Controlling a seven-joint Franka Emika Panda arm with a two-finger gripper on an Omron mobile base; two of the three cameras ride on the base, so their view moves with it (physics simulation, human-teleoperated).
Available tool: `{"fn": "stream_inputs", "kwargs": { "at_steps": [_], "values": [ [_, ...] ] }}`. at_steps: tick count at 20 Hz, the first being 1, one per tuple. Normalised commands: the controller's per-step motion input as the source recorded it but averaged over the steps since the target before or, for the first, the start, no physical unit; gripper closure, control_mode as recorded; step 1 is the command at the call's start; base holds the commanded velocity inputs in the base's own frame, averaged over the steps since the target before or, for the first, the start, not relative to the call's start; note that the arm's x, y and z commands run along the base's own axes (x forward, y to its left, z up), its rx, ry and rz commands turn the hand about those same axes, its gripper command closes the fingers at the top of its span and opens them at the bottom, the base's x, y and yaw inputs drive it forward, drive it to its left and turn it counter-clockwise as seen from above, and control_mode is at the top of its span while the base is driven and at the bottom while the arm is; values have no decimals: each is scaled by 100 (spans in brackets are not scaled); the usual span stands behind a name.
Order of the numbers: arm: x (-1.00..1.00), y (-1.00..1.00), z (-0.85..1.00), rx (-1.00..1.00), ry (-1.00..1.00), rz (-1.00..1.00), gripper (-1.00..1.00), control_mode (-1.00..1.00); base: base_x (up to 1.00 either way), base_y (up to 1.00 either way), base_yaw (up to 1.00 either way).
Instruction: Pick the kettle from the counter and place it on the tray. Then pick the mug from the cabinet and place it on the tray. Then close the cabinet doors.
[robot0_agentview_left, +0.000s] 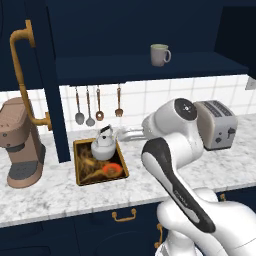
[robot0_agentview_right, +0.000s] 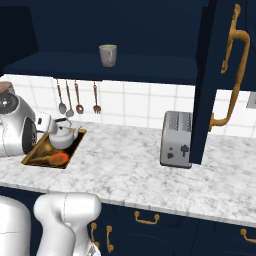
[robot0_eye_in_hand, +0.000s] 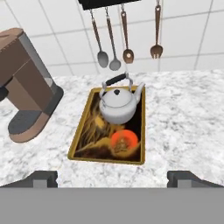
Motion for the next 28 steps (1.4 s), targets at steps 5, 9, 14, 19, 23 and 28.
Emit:
{"fn": "stream_inputs", "kwargs": {
  "at_steps": [5, 9, 14, 19, 23, 28],
  "values": [
    [0, -16, 0, 1, 0, 0, -100, -100, 0, 0, 0],
    [1, -23, 38, 5, 0, 1, -100, -100, 0, 0, 0],
    [0, -46, 84, 0, 0, 0, -100, -100, 0, 0, 0],
    [0, -58, 80, 0, 0, 0, -100, -100, 0, 0, 0],
    [1, -54, 65, 0, -10, 0, -100, -100, 0, 0, 0],
    [22, -43, 43, 0, -3, 0, -100, -100, 0, 0, 0]
  ]
}}
